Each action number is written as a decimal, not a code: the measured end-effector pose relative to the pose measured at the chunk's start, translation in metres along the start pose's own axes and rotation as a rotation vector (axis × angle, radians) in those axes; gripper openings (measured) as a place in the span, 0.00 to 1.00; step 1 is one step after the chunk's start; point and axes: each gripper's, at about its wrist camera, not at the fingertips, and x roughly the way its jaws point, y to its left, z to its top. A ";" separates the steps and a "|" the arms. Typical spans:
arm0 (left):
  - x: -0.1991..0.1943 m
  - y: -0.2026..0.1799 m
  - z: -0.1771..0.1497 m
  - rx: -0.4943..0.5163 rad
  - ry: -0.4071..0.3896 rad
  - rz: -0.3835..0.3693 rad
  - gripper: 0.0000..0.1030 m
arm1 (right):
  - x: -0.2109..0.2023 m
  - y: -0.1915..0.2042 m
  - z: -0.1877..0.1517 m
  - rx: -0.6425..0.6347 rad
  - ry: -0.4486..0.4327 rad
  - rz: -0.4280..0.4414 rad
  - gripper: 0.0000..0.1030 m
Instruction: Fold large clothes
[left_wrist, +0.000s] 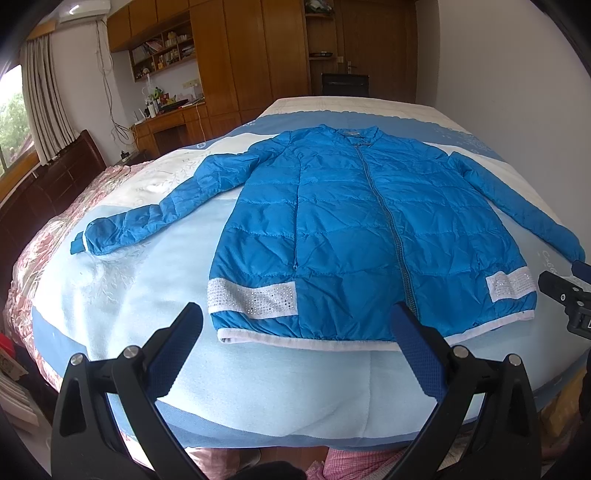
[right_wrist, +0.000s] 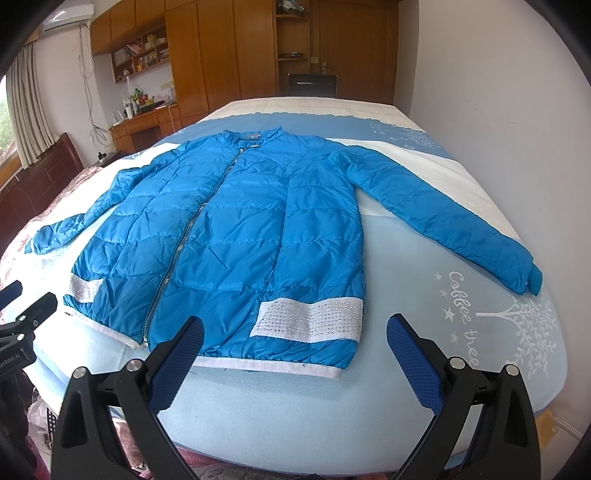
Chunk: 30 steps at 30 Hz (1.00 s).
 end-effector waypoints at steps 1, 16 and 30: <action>0.001 0.000 0.000 0.000 0.000 0.000 0.97 | 0.000 0.000 0.000 -0.001 -0.001 0.000 0.96; 0.001 0.000 -0.001 0.001 -0.003 -0.002 0.97 | 0.000 0.001 0.000 -0.001 -0.001 -0.002 0.96; 0.001 0.000 -0.001 0.000 -0.004 -0.002 0.97 | 0.000 0.002 -0.001 -0.001 0.002 -0.001 0.96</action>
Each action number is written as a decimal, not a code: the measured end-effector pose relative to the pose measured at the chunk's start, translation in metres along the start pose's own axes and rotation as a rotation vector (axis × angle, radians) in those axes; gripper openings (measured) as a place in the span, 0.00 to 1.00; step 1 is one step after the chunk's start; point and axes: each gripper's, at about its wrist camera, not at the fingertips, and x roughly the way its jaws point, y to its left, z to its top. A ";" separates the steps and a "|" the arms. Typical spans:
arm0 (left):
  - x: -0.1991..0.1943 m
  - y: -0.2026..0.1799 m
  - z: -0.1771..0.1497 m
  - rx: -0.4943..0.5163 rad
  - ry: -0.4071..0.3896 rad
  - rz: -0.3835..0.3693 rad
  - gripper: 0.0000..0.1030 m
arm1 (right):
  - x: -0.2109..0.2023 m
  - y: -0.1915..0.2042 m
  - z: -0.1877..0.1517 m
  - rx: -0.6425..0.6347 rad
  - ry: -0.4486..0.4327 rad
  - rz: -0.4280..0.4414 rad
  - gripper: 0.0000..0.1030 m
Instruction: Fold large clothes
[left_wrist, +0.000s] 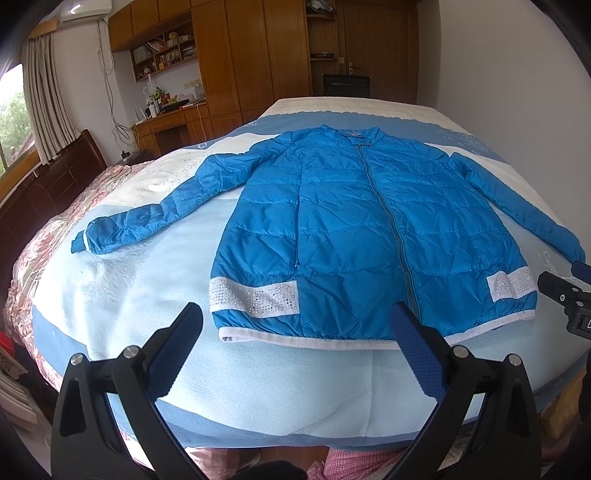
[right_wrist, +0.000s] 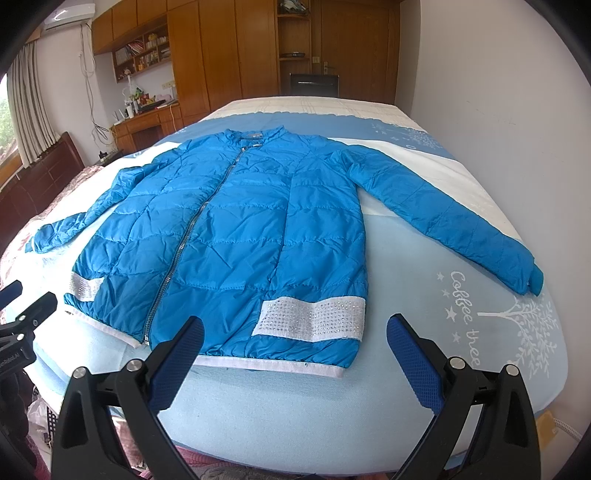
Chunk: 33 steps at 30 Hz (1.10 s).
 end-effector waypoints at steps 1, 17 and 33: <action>0.000 0.000 0.000 0.000 0.000 0.000 0.97 | 0.000 0.000 0.000 0.000 0.000 0.000 0.96; 0.000 0.002 -0.001 -0.002 0.000 0.000 0.97 | 0.001 0.000 -0.001 -0.002 -0.001 -0.001 0.96; 0.000 0.001 0.000 -0.001 0.000 0.001 0.97 | 0.002 -0.001 0.000 -0.003 0.001 0.000 0.96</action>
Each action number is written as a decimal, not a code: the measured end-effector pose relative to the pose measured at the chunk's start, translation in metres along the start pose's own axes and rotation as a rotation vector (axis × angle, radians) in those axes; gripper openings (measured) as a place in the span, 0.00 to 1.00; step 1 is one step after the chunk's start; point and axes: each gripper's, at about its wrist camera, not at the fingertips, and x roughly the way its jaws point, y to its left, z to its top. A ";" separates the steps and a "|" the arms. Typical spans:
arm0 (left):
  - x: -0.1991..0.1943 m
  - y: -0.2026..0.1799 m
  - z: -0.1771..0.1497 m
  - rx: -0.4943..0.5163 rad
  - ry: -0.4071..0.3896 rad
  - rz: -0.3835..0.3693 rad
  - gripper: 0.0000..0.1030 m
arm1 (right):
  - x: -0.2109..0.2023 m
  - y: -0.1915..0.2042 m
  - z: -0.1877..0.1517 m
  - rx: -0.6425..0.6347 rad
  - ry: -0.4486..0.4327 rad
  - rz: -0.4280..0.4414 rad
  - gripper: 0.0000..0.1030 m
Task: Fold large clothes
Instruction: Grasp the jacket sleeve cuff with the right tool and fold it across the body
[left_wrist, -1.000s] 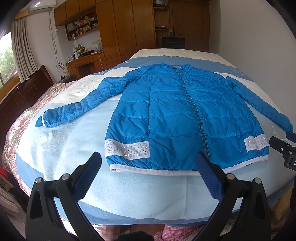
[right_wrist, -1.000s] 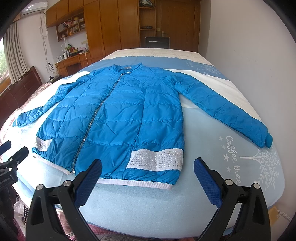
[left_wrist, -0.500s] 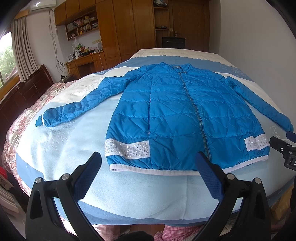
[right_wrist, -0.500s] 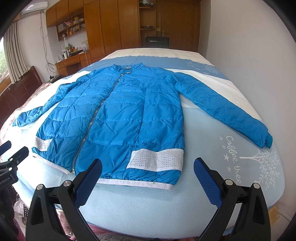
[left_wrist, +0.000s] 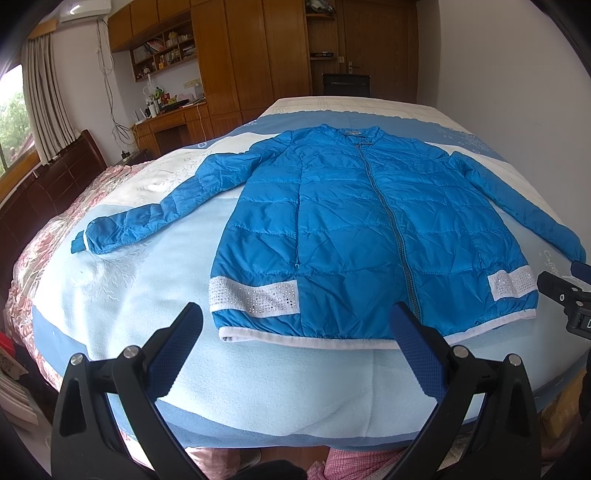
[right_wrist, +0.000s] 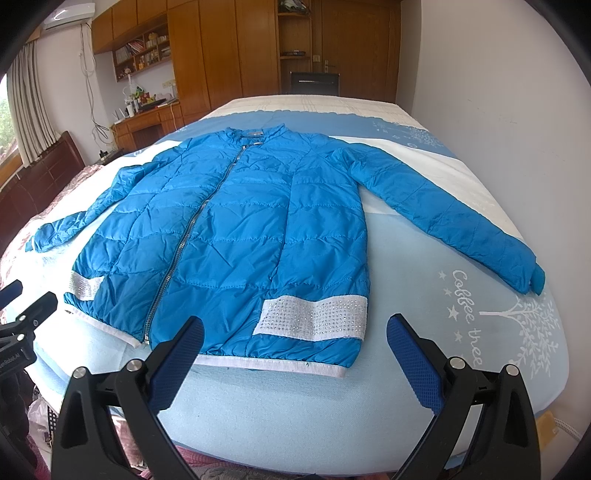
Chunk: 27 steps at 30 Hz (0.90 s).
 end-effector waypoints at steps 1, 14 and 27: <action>0.000 0.001 -0.001 -0.001 0.000 0.000 0.97 | 0.000 0.000 0.000 0.000 -0.001 0.000 0.96; 0.019 -0.005 0.017 0.019 0.032 -0.090 0.97 | 0.005 -0.058 0.022 0.107 -0.040 -0.031 0.96; 0.104 -0.097 0.116 0.137 0.155 -0.279 0.97 | 0.041 -0.273 0.054 0.486 0.059 -0.130 0.96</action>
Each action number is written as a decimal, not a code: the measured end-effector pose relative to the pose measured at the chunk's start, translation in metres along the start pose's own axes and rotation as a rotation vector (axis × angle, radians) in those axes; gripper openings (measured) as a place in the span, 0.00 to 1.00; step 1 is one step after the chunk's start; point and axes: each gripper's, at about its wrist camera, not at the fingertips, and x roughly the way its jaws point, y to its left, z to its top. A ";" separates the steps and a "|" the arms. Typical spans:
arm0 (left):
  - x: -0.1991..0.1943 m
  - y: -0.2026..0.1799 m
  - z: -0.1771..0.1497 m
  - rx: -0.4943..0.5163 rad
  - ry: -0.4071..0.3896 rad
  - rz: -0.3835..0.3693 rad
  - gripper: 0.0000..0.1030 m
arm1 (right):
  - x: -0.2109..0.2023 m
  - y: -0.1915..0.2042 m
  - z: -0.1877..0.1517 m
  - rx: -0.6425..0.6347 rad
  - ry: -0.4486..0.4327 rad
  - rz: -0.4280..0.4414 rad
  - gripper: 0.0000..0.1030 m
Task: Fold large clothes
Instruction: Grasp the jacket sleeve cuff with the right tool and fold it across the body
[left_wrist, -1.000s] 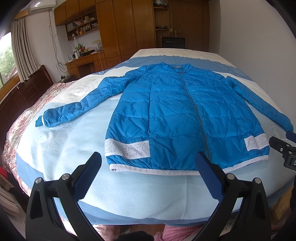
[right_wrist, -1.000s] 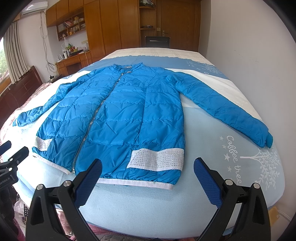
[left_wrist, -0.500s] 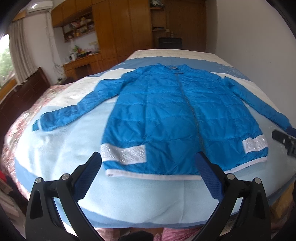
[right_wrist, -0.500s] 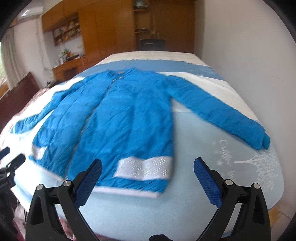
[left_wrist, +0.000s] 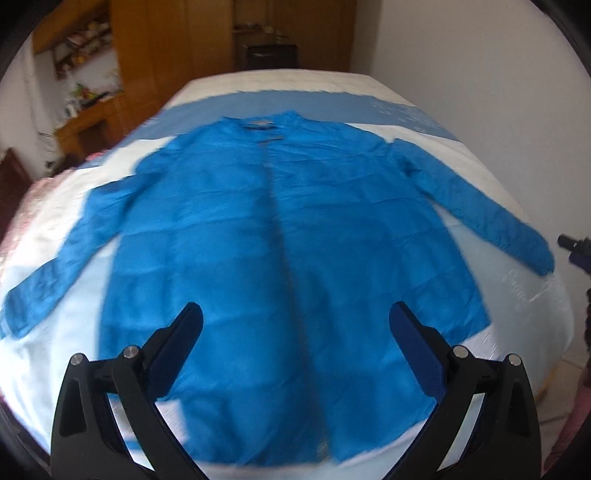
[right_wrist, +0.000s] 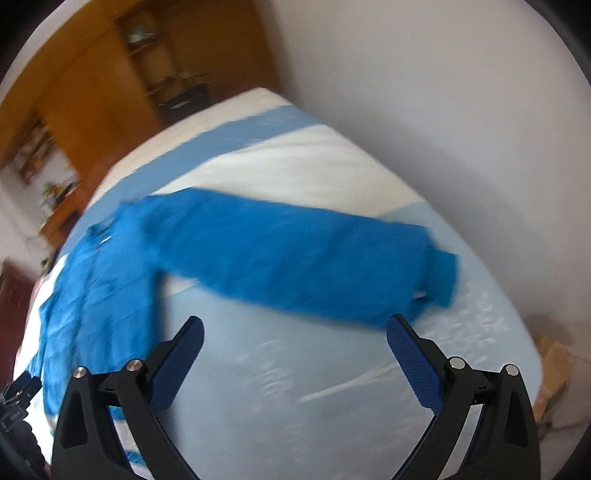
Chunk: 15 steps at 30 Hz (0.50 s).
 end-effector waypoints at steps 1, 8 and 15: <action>0.006 -0.005 0.006 0.004 0.009 -0.009 0.97 | 0.008 -0.015 0.006 0.036 0.024 -0.003 0.96; 0.065 -0.045 0.072 0.000 0.071 -0.102 0.96 | 0.050 -0.083 0.027 0.186 0.138 -0.047 0.96; 0.121 -0.071 0.109 0.001 0.133 -0.129 0.96 | 0.085 -0.123 0.035 0.279 0.232 0.038 0.96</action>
